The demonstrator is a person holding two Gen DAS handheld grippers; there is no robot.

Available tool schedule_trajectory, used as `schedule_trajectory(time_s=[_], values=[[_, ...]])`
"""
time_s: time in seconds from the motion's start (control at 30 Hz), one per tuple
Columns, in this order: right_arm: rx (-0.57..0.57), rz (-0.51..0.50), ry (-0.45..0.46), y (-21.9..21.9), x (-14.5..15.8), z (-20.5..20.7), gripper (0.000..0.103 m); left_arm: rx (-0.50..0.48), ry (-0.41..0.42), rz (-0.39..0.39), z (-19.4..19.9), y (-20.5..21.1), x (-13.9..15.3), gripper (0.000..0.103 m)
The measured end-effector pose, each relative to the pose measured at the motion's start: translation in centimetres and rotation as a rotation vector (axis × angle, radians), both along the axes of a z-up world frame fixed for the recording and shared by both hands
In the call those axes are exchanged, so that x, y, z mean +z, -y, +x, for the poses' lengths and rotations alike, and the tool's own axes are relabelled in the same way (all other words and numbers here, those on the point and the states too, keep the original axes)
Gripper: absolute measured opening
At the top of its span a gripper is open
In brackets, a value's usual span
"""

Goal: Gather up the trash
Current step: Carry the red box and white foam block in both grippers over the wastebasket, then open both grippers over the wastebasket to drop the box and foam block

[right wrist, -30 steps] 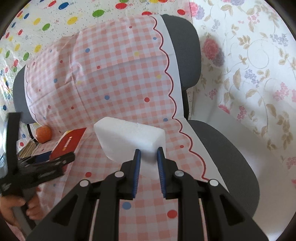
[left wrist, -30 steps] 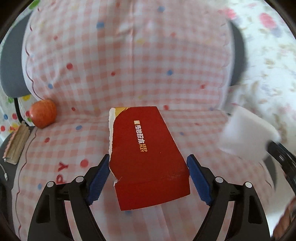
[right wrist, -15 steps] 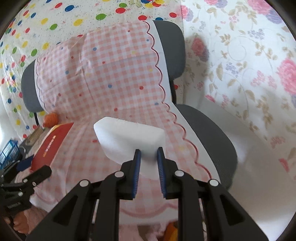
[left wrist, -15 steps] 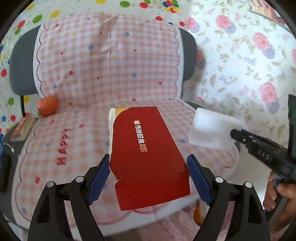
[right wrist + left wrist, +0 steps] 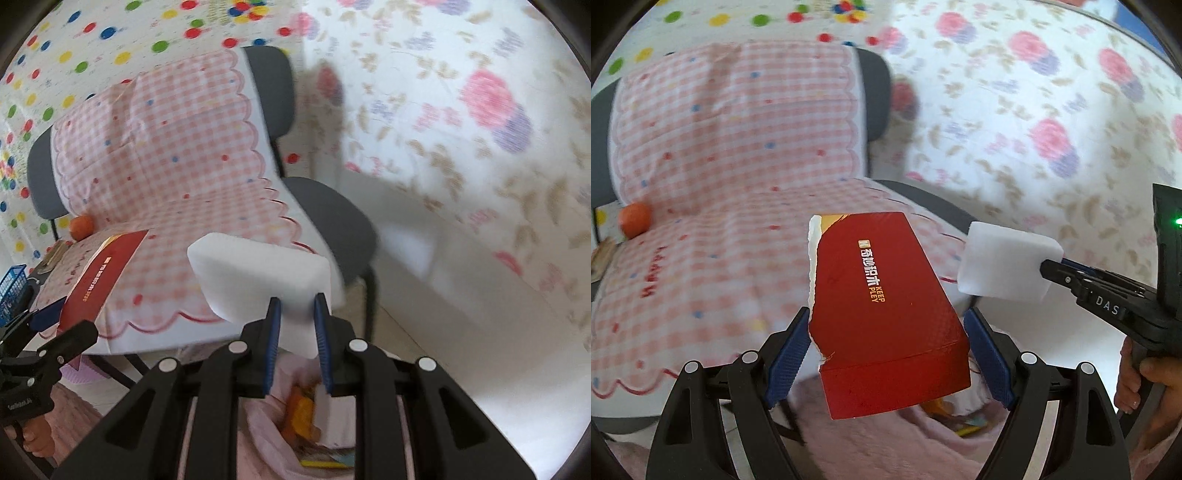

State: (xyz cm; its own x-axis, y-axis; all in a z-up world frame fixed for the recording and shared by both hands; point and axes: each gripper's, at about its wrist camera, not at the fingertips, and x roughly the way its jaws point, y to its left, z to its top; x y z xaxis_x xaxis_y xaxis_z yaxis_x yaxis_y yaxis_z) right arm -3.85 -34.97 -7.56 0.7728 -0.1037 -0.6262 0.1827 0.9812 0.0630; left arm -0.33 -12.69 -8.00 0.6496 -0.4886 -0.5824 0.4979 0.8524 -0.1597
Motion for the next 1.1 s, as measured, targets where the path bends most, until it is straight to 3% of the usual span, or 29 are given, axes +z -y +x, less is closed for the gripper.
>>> schedule_trajectory(time_s=[0.23, 0.47, 0.63, 1.0, 1.1], values=[[-0.091, -0.026, -0.025, 3.0, -1.2, -4.2, 0.019, -0.118, -0.019, 0.003, -2.1, 4.4, -1.6, 0.082], [-0.133, -0.035, -0.067, 4.9, -2.4, -5.6, 0.019, -0.187, -0.037, 0.03, -3.1, 7.1, -2.9, 0.082], [-0.147, -0.018, -0.114, 5.9, -4.1, -4.8, 0.02, -0.205, -0.052, 0.049, -3.0, 8.1, -3.4, 0.082], [-0.138, -0.011, -0.116, 6.9, -5.4, -2.4, 0.022, -0.249, -0.055, 0.068, -1.6, 10.8, -4.3, 0.083], [-0.129, -0.009, -0.116, 7.4, -5.4, -2.3, 0.027, -0.232, -0.033, 0.098, -1.1, 11.5, -4.5, 0.084]])
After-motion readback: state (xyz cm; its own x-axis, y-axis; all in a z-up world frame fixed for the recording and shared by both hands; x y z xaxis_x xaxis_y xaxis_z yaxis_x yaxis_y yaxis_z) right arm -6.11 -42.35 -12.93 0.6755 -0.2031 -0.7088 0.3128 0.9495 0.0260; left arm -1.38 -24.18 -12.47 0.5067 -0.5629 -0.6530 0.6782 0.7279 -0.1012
